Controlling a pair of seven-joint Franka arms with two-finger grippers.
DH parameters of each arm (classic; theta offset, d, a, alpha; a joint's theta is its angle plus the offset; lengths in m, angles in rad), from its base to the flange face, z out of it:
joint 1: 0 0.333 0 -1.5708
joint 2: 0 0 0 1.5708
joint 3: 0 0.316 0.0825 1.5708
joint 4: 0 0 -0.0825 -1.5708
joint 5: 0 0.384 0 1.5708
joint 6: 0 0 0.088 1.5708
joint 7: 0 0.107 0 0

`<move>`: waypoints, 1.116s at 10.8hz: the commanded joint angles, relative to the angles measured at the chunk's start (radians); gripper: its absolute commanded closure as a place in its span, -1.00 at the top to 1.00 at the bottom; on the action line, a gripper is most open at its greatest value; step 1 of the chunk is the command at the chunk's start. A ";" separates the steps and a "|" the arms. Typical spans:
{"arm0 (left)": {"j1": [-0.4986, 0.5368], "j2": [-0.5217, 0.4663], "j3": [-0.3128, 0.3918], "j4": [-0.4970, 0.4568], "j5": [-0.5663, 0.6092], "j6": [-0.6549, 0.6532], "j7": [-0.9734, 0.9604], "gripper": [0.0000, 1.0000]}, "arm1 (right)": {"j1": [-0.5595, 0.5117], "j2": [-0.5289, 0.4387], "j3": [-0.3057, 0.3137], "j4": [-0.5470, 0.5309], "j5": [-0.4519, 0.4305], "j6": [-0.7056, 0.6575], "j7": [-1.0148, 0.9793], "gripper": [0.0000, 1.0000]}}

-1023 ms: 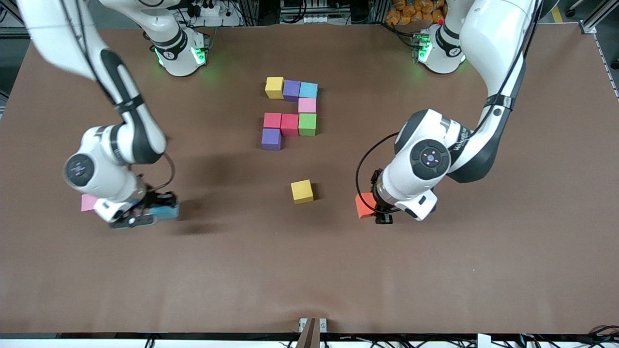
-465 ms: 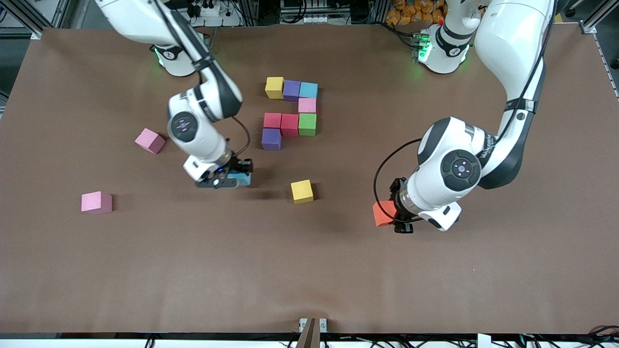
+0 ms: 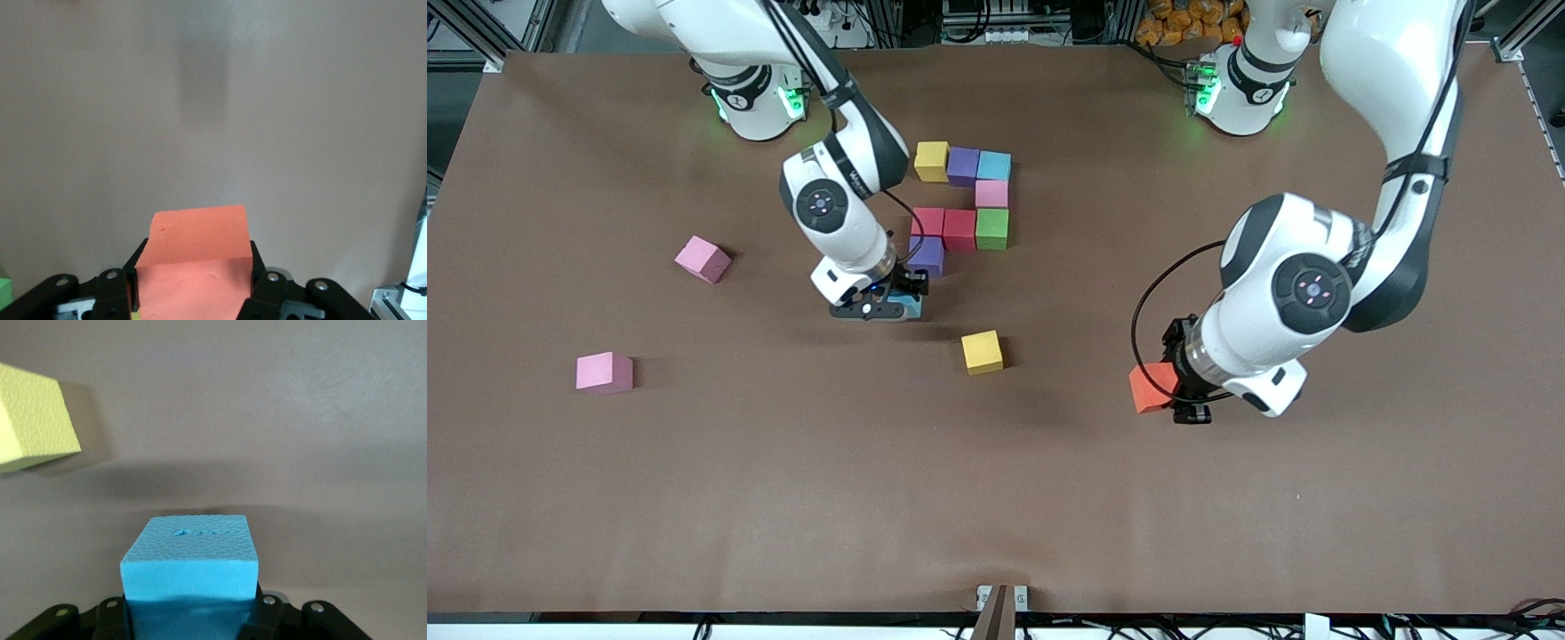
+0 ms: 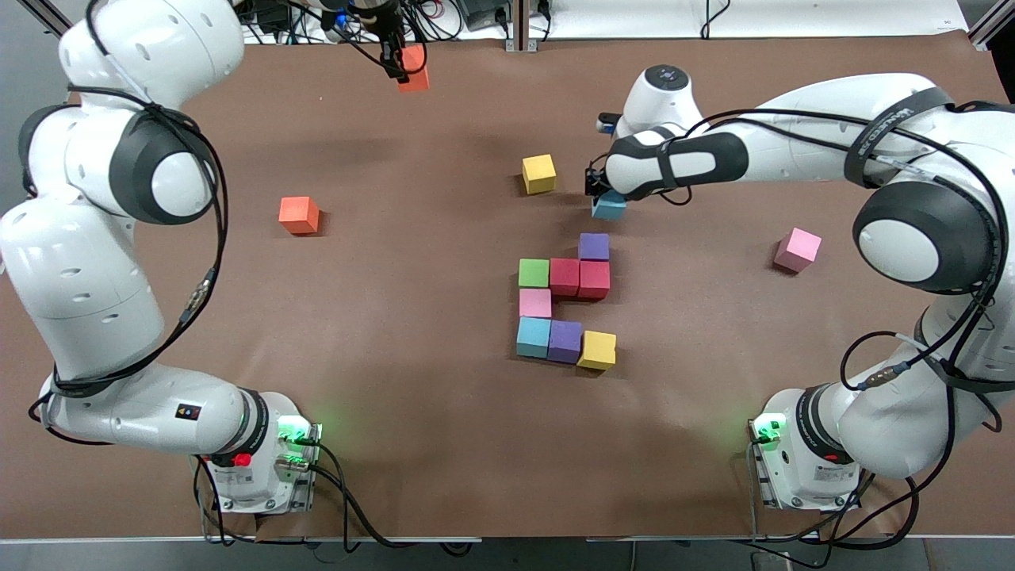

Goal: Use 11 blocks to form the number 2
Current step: 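Carry the cyan cube toward the cube cluster with the right gripper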

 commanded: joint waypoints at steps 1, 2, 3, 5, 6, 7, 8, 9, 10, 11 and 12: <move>0.016 -0.019 -0.012 -0.020 -0.023 -0.014 0.012 -1.00 | 0.051 0.035 -0.035 0.034 0.022 -0.008 0.012 -0.34; 0.008 -0.018 -0.014 -0.022 -0.043 -0.021 0.012 -1.00 | 0.065 0.043 -0.039 0.039 0.022 -0.008 0.009 -0.34; -0.006 -0.012 -0.014 -0.022 -0.046 -0.037 0.006 -1.00 | 0.068 0.046 -0.042 0.046 0.022 -0.009 0.007 -0.34; -0.050 -0.004 -0.015 -0.026 -0.060 -0.041 0.006 -1.00 | 0.100 0.069 -0.068 0.065 0.022 -0.011 0.004 -0.36; -0.065 0.011 -0.018 -0.025 -0.069 -0.041 0.003 -1.00 | 0.121 0.081 -0.082 0.077 0.022 -0.037 0.007 -0.36; -0.072 0.023 -0.018 -0.025 -0.104 -0.041 0.007 -1.00 | 0.128 0.084 -0.085 0.080 0.022 -0.049 0.009 -0.36; -0.081 0.033 -0.020 -0.029 -0.107 -0.039 0.009 -1.00 | 0.137 0.086 -0.084 0.079 0.022 -0.051 0.012 -0.36; -0.099 0.046 -0.020 -0.029 -0.107 -0.038 0.010 -1.00 | 0.147 0.089 -0.084 0.079 0.022 -0.051 0.037 -0.36; -0.099 0.048 -0.020 -0.029 -0.107 -0.037 0.012 -1.00 | 0.158 0.092 -0.084 0.080 0.022 -0.051 0.051 -0.36; -0.098 0.050 -0.020 -0.029 -0.107 -0.036 0.012 -1.00 | 0.158 0.092 -0.084 0.080 0.022 -0.051 0.053 -0.36; -0.093 0.054 -0.020 -0.029 -0.109 -0.036 0.014 -1.00 | 0.160 0.094 -0.084 0.079 0.022 -0.051 0.056 -0.36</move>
